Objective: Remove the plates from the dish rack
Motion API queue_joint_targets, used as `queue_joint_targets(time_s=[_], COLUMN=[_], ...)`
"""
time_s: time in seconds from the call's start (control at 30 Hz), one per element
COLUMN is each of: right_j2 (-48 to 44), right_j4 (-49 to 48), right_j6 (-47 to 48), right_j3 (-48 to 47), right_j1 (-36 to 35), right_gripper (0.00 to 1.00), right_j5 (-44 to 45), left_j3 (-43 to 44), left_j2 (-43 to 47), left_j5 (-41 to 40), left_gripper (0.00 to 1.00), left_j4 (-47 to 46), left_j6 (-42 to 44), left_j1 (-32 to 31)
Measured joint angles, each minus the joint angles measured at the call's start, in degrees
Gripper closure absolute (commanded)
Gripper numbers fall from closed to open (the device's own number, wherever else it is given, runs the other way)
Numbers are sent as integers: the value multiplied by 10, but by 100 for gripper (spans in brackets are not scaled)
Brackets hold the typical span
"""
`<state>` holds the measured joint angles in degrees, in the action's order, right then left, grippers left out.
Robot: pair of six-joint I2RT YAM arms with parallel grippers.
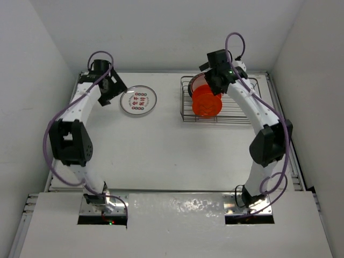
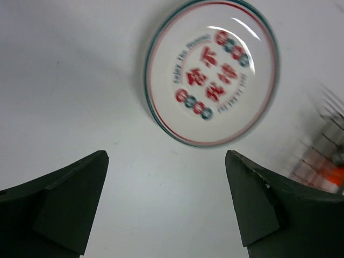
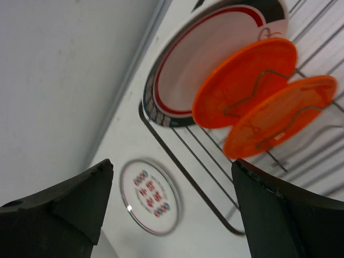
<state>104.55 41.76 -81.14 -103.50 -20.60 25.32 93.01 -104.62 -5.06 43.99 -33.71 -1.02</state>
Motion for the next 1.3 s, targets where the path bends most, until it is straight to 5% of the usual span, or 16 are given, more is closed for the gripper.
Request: queue_joint_targets(time_s=[0.33,0.6,0.73,1.0,1.3], right_j2=[171,190,176,96,32], right_j4=[-99,-164,-178,-219,-231], right_j6=[-117,-149,-160,-201,-207], right_j3=[-71,-59,-37,75,89], right_j1=[32,45,44,44,45], right_gripper=[36,84,98,100,100], right_j5=[38,47,49,49,21], left_j3=[-205,-254,-254,-219,-143], left_j2=[249,289,295,295,295], left_j5=[105,111,111,100,75], left_gripper=[10,10,10,10,6], left_j4=[-37,-2,0,30,35], left_j6=[74,110,116,119,109], left_j1=[-47,-46,-46,-46,-46])
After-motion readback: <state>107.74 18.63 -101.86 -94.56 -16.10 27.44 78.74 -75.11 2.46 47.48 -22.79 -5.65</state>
